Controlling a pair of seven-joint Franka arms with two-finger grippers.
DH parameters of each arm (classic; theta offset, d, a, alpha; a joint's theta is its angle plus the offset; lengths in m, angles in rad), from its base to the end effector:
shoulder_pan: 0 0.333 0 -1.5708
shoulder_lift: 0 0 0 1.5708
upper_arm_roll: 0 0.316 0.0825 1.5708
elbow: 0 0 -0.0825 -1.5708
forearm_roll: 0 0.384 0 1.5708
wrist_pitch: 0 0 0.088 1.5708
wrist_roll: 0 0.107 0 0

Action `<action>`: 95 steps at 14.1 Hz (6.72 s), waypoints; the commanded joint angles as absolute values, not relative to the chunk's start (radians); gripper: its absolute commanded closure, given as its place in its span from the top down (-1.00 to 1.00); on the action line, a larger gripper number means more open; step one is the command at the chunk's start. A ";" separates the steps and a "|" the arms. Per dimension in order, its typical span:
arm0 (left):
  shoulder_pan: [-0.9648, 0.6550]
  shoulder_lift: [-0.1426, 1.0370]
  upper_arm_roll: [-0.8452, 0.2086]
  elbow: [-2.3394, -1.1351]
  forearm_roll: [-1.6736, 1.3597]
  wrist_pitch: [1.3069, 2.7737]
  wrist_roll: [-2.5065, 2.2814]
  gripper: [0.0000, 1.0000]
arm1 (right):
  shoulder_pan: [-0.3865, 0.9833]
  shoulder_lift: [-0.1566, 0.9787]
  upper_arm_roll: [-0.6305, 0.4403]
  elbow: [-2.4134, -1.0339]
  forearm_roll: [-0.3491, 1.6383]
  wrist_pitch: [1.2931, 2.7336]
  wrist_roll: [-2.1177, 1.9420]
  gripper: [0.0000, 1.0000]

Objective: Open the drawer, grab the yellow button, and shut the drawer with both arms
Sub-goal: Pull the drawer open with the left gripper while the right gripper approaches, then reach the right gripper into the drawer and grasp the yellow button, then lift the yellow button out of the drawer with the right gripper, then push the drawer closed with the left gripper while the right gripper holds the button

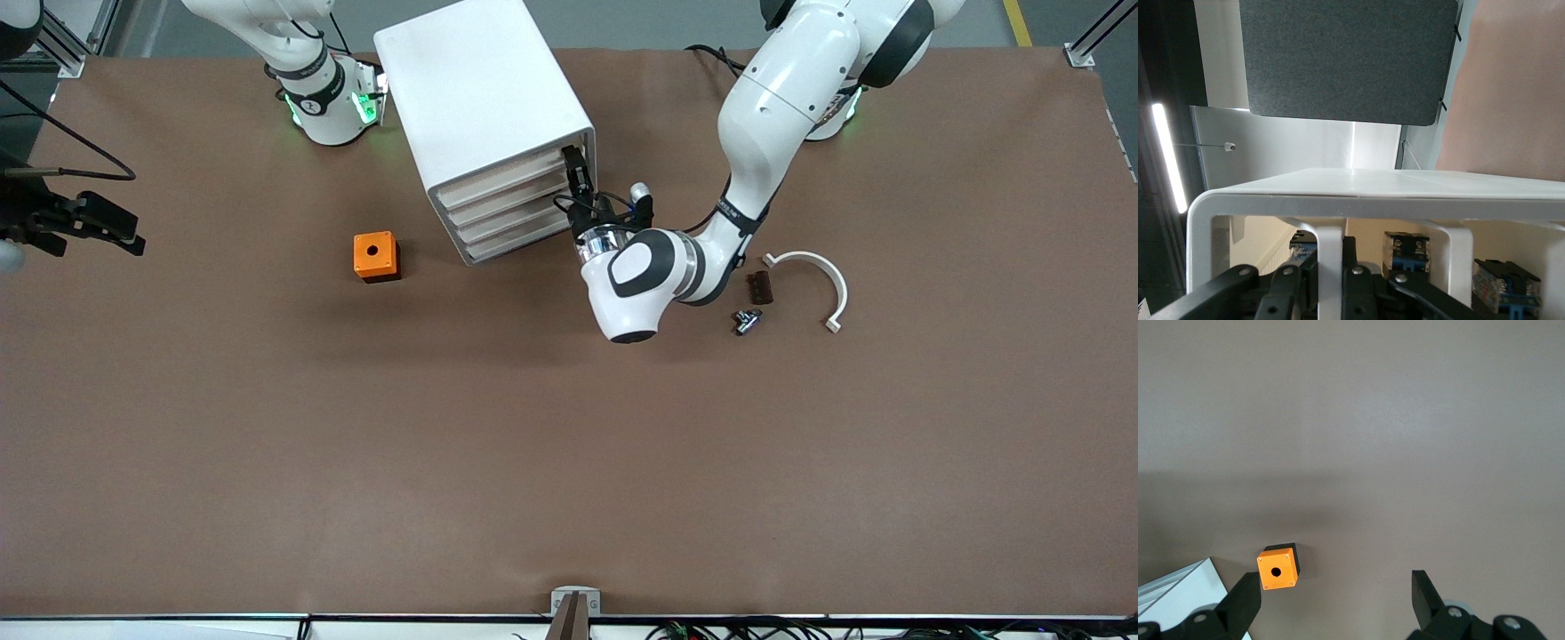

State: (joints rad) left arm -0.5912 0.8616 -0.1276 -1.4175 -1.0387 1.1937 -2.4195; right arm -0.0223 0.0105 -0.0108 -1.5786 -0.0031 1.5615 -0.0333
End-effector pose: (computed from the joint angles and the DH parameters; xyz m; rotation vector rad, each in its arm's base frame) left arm 0.4126 -0.4896 0.2247 -1.0380 -1.4652 1.3318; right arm 0.5560 -0.0187 0.6142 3.1390 0.0003 -0.0435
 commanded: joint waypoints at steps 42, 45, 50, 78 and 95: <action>-0.385 0.649 0.066 -1.154 -0.700 1.458 -1.077 1.00 | 0.906 0.360 -0.006 -1.621 0.078 2.022 1.873 1.00; -0.403 0.632 0.060 -1.163 -0.638 1.552 -1.066 1.00 | 0.928 0.374 -0.005 -1.621 0.080 2.019 1.885 1.00; -0.503 0.627 0.061 -1.170 -0.427 1.715 -1.083 1.00 | 0.940 0.388 -0.003 -1.620 0.089 2.013 1.895 0.61; -0.776 0.693 0.060 -1.184 -0.109 1.859 -1.242 1.00 | 0.141 0.334 -0.014 -1.612 0.062 1.845 0.370 -0.99; -0.896 0.692 0.048 -1.184 -0.242 1.847 -1.267 1.00 | -0.146 0.635 -0.012 -1.720 0.011 2.324 -0.074 -0.97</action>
